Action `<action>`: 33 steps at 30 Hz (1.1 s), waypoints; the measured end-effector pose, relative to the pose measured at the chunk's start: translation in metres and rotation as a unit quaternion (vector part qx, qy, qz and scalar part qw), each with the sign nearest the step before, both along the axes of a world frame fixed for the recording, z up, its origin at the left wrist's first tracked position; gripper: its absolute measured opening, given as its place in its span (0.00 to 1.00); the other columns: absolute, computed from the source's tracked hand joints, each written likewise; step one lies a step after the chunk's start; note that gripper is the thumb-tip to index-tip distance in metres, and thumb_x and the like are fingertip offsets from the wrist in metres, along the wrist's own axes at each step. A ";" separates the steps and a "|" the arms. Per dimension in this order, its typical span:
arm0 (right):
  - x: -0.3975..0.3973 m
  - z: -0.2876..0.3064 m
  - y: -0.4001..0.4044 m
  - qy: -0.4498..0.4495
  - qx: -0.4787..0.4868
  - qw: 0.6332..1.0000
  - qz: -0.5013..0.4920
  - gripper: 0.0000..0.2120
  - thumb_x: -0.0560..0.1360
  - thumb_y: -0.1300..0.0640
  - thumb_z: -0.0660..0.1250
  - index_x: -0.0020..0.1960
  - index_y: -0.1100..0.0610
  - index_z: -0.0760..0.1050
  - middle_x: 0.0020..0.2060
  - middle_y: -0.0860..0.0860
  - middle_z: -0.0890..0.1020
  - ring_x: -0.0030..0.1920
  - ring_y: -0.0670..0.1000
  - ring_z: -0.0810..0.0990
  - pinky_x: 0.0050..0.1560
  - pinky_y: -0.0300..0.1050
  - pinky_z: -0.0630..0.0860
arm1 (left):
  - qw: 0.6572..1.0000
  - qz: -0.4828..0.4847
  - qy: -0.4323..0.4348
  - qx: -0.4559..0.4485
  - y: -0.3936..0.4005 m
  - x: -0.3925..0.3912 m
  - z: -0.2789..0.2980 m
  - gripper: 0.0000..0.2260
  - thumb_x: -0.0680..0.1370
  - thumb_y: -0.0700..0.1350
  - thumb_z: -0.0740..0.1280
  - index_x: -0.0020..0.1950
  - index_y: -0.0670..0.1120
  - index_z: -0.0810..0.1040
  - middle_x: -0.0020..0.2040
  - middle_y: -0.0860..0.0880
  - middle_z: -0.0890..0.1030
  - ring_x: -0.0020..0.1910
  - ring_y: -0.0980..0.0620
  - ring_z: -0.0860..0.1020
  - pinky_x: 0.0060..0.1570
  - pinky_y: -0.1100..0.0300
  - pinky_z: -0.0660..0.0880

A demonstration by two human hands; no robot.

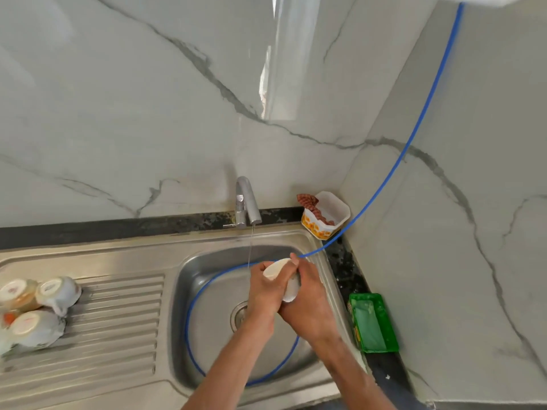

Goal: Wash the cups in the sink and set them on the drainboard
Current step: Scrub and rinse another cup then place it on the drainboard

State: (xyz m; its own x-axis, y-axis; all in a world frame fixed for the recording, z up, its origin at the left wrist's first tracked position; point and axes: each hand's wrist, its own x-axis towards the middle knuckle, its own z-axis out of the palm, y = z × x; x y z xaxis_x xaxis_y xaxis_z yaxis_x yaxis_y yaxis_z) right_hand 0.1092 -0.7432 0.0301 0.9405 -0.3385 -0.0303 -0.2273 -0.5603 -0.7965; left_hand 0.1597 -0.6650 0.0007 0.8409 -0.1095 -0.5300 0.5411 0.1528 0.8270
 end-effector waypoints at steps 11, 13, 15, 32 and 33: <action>0.019 0.008 0.005 0.039 0.212 0.975 0.050 0.32 0.58 0.75 0.81 0.57 0.51 0.82 0.48 0.52 0.88 0.48 0.50 0.87 0.47 0.48 0.85 | 0.966 -0.180 -0.186 0.007 0.061 0.037 -0.015 0.28 0.58 0.60 0.85 0.54 0.53 0.84 0.58 0.46 0.83 0.53 0.49 0.84 0.51 0.56 0.82; 0.024 0.003 0.000 0.057 0.214 0.972 0.081 0.34 0.58 0.74 0.82 0.60 0.53 0.81 0.51 0.54 0.87 0.50 0.53 0.87 0.52 0.53 0.85 | 0.967 -0.200 -0.158 -0.029 0.062 0.040 -0.016 0.27 0.58 0.60 0.86 0.53 0.53 0.86 0.55 0.47 0.86 0.50 0.50 0.85 0.50 0.57 0.81; 0.027 -0.004 -0.002 0.081 0.193 0.975 0.070 0.34 0.57 0.69 0.84 0.60 0.49 0.82 0.51 0.53 0.88 0.51 0.54 0.87 0.51 0.50 0.84 | 0.971 -0.188 -0.141 -0.043 0.056 0.038 -0.022 0.33 0.54 0.65 0.86 0.54 0.51 0.86 0.53 0.46 0.87 0.49 0.50 0.85 0.48 0.58 0.81; 0.007 0.002 -0.001 0.118 0.525 0.840 -0.075 0.26 0.65 0.82 0.70 0.61 0.69 0.81 0.48 0.63 0.86 0.49 0.60 0.87 0.51 0.54 0.86 | 0.972 -0.116 -0.198 -0.048 0.053 0.015 -0.021 0.30 0.62 0.40 0.82 0.60 0.37 0.77 0.42 0.49 0.86 0.43 0.52 0.83 0.41 0.60 0.81; 0.002 0.005 -0.001 0.131 0.582 0.799 -0.074 0.22 0.69 0.83 0.65 0.61 0.72 0.80 0.49 0.64 0.85 0.48 0.60 0.87 0.53 0.56 0.86 | 0.970 -0.120 -0.206 -0.045 0.059 0.015 -0.020 0.29 0.63 0.39 0.81 0.61 0.35 0.76 0.43 0.47 0.85 0.43 0.51 0.82 0.41 0.58 0.81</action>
State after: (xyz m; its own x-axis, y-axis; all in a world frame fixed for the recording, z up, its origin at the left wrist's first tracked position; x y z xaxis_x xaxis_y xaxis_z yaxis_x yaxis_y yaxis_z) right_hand 0.1112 -0.7445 0.0347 0.8025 -0.0439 -0.5951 -0.4675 0.5734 -0.6728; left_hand 0.1748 -0.6063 -0.0194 0.9236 -0.3591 -0.1344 0.1973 0.1446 0.9696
